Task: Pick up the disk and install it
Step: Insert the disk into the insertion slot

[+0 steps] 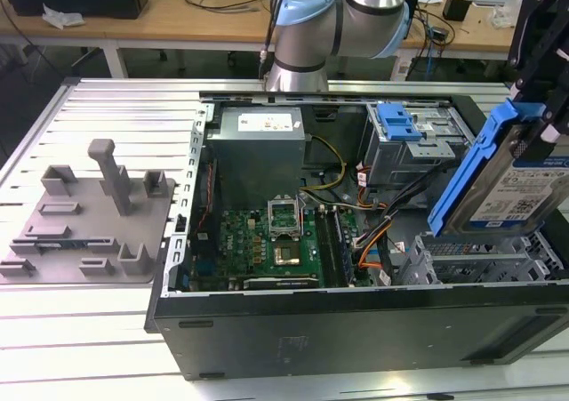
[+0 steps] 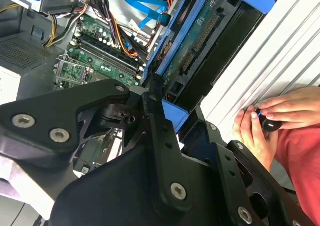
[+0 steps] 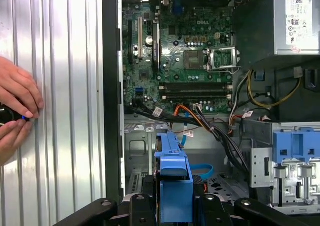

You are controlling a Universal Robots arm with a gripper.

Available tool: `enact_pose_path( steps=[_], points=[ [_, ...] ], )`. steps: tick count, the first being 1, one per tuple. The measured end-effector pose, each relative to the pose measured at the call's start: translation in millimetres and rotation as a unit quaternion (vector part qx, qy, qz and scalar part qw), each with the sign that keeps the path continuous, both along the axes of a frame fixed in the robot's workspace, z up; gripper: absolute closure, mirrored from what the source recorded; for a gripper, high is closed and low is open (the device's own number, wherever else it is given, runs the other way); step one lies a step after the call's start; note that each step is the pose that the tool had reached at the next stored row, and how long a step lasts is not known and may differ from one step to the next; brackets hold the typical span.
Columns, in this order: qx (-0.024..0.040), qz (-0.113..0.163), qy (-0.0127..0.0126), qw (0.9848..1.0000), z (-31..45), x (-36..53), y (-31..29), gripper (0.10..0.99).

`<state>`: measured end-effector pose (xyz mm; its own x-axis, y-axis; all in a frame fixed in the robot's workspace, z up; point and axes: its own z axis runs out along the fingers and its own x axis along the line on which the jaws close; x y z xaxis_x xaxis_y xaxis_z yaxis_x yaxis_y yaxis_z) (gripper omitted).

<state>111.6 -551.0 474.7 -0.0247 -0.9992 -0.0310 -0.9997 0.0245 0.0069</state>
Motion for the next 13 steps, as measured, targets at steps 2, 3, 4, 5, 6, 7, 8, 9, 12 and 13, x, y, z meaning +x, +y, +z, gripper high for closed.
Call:
enact_pose_path(
  steps=[2, 3, 4, 5, 6, 7, 8, 9, 12, 13],
  points=[
    [0.0, 0.0, 0.0, 1.0, -1.1, 0.0, -0.1, 0.718],
    [0.0, 0.0, 0.0, 1.0, -1.8, 0.0, -0.1, 0.718],
    [0.0001, 0.0, 0.0, 1.0, -2.4, 0.0, -0.3, 0.718],
    [0.0, 0.0, 0.0, 1.0, -3.0, 0.0, -0.5, 0.718],
    [0.0, 0.001, 0.0, 1.0, -3.6, 0.0, -0.7, 0.718],
    [0.0001, 0.001, 0.0, 1.0, -4.0, 0.0, -0.7, 0.718],
    [0.0, 0.001, 0.0, 1.0, -4.6, 0.0, -0.7, 0.718],
    [0.0, 0.001, 0.0, 1.0, -5.3, 0.0, -0.7, 0.718],
    [0.0, 0.001, 0.0, 1.0, -6.7, 0.0, -0.7, 0.718],
    [0.0001, 0.002, 0.0, 1.0, -7.0, 0.0, -0.8, 0.718]
  ],
)
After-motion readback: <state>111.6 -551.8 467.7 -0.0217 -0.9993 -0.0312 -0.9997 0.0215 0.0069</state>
